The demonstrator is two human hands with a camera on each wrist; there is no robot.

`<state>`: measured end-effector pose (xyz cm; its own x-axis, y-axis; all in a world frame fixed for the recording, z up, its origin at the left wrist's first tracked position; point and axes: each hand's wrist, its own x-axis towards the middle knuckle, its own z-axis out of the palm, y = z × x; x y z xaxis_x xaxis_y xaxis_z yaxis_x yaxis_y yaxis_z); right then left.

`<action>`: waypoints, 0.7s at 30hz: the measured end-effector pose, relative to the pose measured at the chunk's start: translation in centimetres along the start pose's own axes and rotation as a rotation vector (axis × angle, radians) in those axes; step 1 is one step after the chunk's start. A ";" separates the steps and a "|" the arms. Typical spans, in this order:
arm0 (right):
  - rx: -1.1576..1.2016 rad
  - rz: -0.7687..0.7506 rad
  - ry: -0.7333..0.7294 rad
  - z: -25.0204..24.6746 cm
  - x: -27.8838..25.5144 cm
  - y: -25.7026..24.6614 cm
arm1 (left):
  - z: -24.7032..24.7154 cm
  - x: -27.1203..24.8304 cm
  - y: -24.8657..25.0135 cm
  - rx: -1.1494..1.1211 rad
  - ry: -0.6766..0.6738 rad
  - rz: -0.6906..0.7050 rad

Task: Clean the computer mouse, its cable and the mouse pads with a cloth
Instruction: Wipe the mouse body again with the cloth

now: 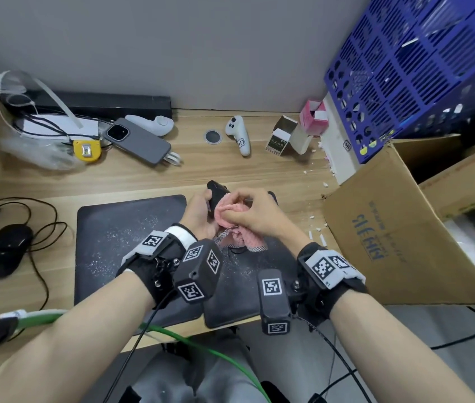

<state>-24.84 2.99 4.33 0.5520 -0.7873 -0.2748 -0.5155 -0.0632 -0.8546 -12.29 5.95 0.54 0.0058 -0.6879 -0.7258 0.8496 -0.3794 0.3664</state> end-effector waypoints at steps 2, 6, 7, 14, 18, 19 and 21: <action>0.008 0.031 0.045 -0.8 0.2 0.1 | 0.0 -0.6 -0.1 -0.013 -0.072 0.011; 0.056 0.129 0.231 -1.8 1.0 0.1 | -0.6 -1.1 -0.9 0.105 -0.209 0.029; 0.076 0.147 0.264 -1.6 1.2 0.0 | -0.6 -1.0 -1.2 0.102 -0.221 0.046; 0.050 -0.011 0.061 0.6 0.1 -1.0 | -0.5 -0.7 -0.2 0.106 -0.050 0.116; 0.077 -0.002 0.013 0.6 -0.9 0.2 | -0.3 -0.2 0.3 0.013 0.000 0.138; 0.097 0.010 0.035 0.3 -1.0 0.3 | -0.3 -0.3 0.2 0.009 -0.020 0.130; 0.118 0.030 0.099 -0.4 -0.9 0.3 | -0.3 -0.7 0.1 0.008 -0.100 0.111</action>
<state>-25.76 3.46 4.48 0.4672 -0.8446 -0.2615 -0.4475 0.0292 -0.8938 -12.02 6.57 0.86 0.0470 -0.7840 -0.6190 0.8423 -0.3020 0.4465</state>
